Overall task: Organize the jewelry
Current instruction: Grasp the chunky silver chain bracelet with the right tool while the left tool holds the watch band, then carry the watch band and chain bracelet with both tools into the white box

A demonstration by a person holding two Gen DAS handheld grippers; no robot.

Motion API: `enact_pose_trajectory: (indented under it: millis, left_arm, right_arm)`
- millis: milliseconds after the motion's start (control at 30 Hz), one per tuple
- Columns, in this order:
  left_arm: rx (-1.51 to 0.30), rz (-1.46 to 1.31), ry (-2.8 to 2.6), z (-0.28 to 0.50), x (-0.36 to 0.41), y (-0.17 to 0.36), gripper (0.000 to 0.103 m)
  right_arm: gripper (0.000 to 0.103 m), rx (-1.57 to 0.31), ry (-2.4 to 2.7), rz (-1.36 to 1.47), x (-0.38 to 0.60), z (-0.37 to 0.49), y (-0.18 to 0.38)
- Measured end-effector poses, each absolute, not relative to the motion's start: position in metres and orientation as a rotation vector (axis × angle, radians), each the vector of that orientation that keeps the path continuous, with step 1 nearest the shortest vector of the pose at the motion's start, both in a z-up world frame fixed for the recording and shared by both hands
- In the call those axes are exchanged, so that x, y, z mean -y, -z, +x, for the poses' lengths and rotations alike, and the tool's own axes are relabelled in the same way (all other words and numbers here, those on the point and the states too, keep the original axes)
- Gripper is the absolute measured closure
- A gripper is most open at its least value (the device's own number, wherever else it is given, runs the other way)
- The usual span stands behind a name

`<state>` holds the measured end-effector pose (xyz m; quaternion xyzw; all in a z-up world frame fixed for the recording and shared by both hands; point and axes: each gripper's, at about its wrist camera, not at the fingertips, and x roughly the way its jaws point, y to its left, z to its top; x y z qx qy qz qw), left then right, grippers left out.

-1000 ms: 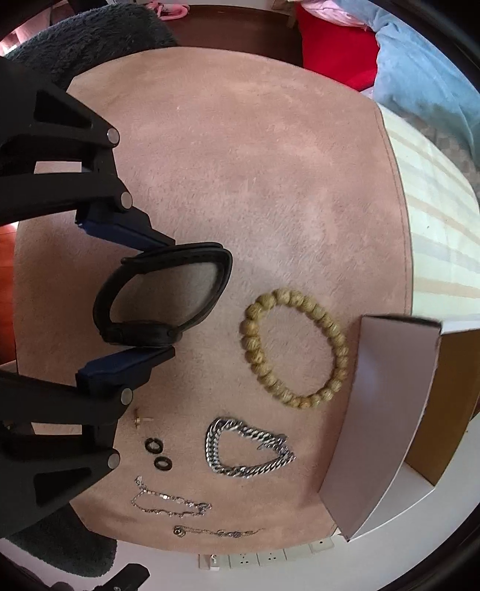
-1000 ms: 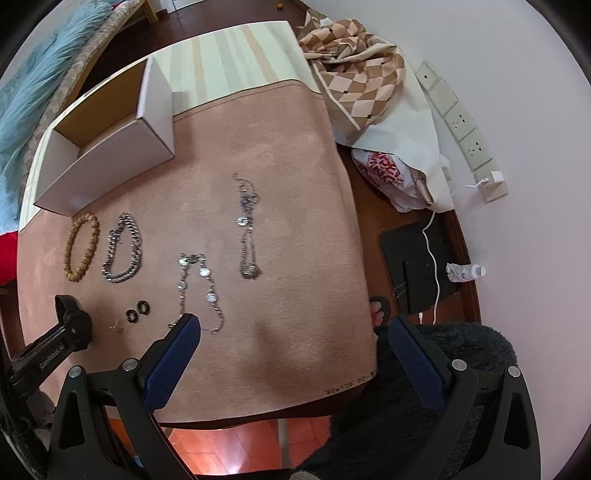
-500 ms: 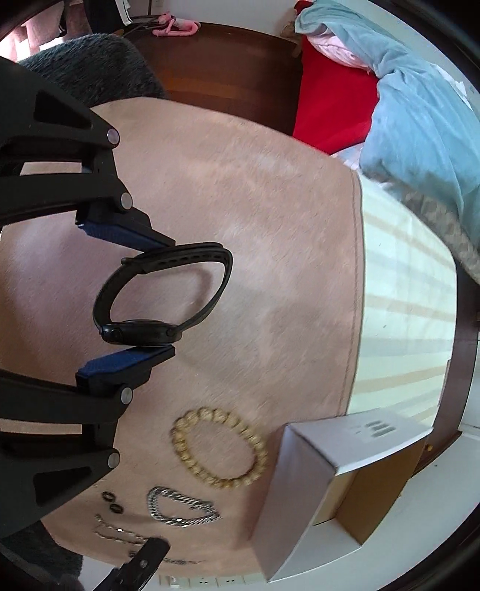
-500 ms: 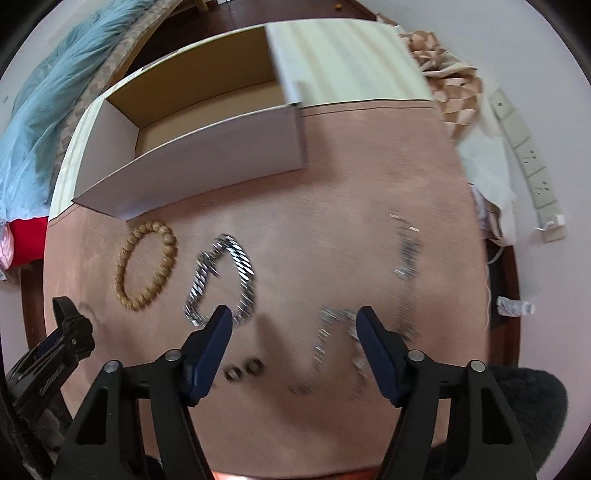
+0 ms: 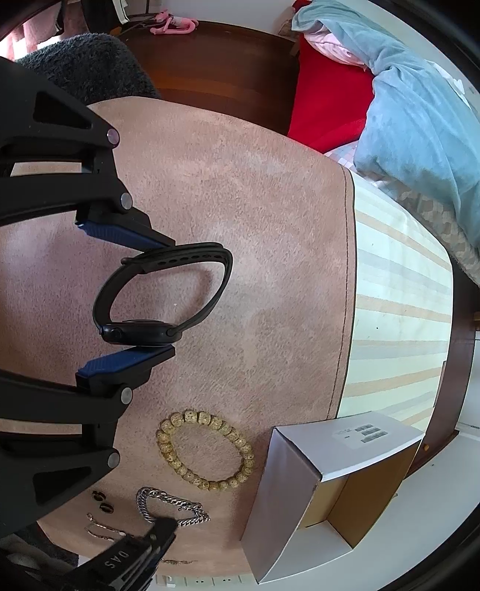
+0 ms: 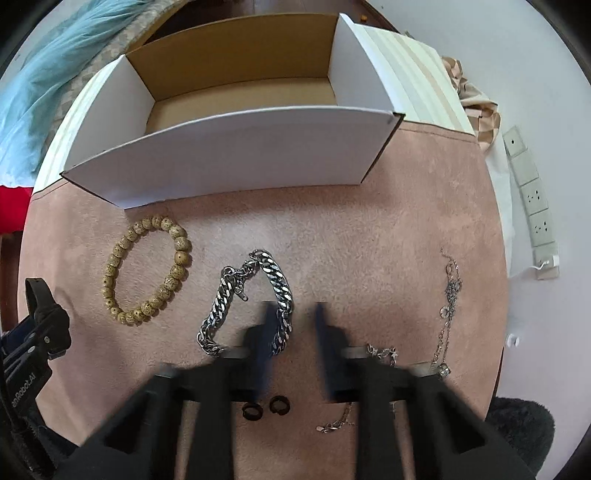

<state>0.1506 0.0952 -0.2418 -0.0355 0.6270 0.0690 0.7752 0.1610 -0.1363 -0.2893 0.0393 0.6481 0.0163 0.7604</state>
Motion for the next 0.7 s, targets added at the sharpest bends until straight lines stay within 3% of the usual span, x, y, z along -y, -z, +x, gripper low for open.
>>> enact_pose_trajectory:
  millis: [267,700]
  left_arm:
    - [-1.342,-0.077,-0.124,0.146,-0.091,0.229,0.057]
    - [-1.217,-0.097,-0.003,0.155,-0.064,0.153,0.057]
  right_arm:
    - [0.096,-1.382,-0.071,0.173,0.159,0.153,0.275]
    - [0.1,-1.214,-0.176,0.255,0.196,0.151,0.181]
